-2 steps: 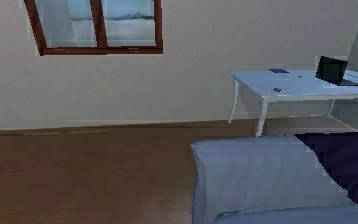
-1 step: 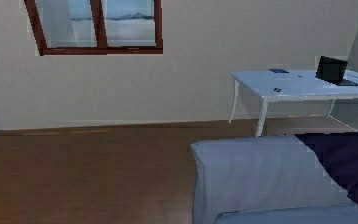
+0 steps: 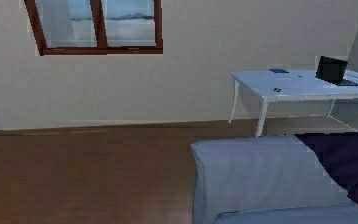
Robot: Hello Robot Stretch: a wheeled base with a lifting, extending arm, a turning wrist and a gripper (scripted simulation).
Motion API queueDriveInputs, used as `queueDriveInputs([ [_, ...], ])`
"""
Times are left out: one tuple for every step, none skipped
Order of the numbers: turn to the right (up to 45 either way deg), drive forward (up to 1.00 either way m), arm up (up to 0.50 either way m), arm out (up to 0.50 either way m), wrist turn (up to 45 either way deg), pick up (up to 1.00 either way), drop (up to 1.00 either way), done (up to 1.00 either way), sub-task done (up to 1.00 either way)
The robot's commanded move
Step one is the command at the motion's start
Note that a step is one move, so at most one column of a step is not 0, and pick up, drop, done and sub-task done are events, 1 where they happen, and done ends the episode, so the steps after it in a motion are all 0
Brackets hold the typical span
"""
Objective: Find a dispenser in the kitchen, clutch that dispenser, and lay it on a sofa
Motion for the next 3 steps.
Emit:
queueDriveInputs([
  [0.0, 0.0, 0.1, 0.0, 0.0, 0.0, 0.0, 0.0, 0.0],
  [0.0, 0.0, 0.0, -0.08, 0.0, 0.0, 0.0, 0.0, 0.0],
  [0.0, 0.0, 0.0, 0.0, 0.0, 0.0, 0.0, 1.0, 0.0],
])
